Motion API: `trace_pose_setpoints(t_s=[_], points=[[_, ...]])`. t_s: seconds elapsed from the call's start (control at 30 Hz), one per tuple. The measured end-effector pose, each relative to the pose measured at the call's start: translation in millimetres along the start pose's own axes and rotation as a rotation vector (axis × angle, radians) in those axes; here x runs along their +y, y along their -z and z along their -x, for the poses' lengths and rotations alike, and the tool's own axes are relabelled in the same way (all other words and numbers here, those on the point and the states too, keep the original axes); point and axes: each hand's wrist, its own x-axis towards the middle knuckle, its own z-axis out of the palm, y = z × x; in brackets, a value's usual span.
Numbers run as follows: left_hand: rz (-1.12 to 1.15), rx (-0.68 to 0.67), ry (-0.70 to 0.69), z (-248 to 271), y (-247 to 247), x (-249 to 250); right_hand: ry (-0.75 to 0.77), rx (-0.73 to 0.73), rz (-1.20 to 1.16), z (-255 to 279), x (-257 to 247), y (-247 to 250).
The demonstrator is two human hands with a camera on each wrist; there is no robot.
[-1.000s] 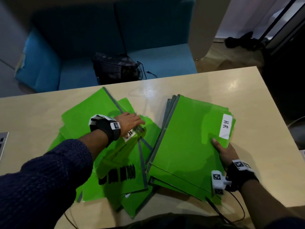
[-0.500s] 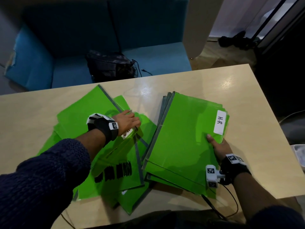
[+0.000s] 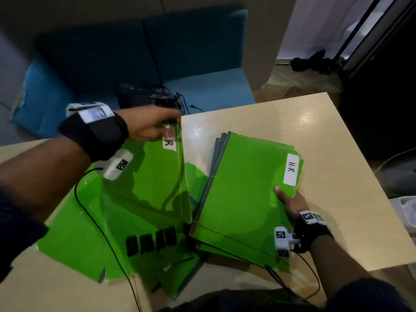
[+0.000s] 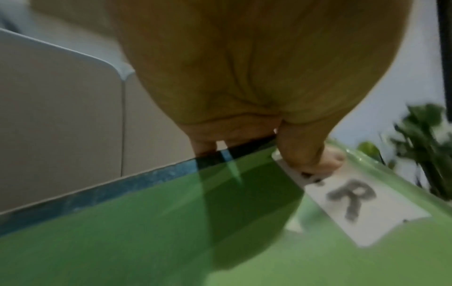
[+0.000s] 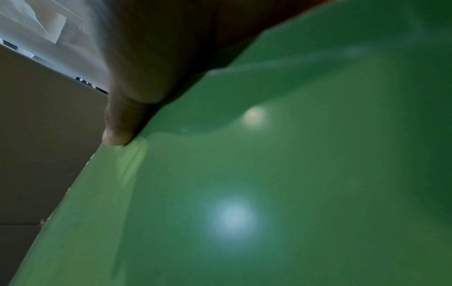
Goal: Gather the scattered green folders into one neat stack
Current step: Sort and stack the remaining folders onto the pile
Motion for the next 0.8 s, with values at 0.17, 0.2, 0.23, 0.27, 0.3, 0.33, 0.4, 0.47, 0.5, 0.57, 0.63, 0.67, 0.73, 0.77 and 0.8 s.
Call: trace_pose_setpoints(t_s=[0.17, 0.2, 0.23, 0.27, 0.3, 0.33, 0.4, 0.47, 0.5, 0.57, 0.63, 0.67, 0.73, 0.77, 0.8], points=[[0.689, 0.332, -0.073, 0, 24, 23, 0.000, 0.014, 0.026, 1, 2, 1], [0.680, 0.421, -0.046, -9, 12, 29, -0.015, 0.015, 0.018, 2, 2, 1], [0.605, 0.493, 0.001, -21, -5, 33, -0.022, 0.014, 0.010, 0, 3, 1], [0.519, 0.523, 0.057, -33, -23, 37, -0.024, 0.013, 0.015, 1, 1, 1], [0.453, 0.503, 0.131, -43, -42, 43, -0.022, 0.016, 0.026, 0, 0, 1], [0.424, 0.449, 0.204, -52, -59, 46, -0.020, 0.025, 0.045, 1, -1, 0], [0.450, 0.338, 0.323, -66, -84, 50, 0.000, 0.031, 0.081, 1, -2, 1], [0.502, 0.300, 0.420, -77, -98, 49, 0.025, 0.034, 0.117, 0, -2, 1], [0.526, 0.307, 0.464, -83, -104, 46, 0.029, 0.037, 0.131, -1, 0, 1], [0.569, 0.340, 0.565, -93, -117, 41, 0.037, 0.042, 0.157, -1, 2, 2], [0.622, 0.372, 0.663, -101, -130, 38, 0.045, 0.046, 0.200, 0, 2, 2], [0.646, 0.385, 0.704, -105, -137, 38, 0.048, 0.041, 0.221, -1, 4, 3], [0.704, 0.424, 0.748, -110, -145, 45, 0.050, 0.039, 0.244, -1, 6, 5], [0.741, 0.451, 0.735, -113, -147, 50, 0.057, 0.034, 0.247, -3, 7, 6], [0.786, 0.472, 0.702, -115, -148, 55, 0.058, 0.029, 0.248, -3, 8, 6]])
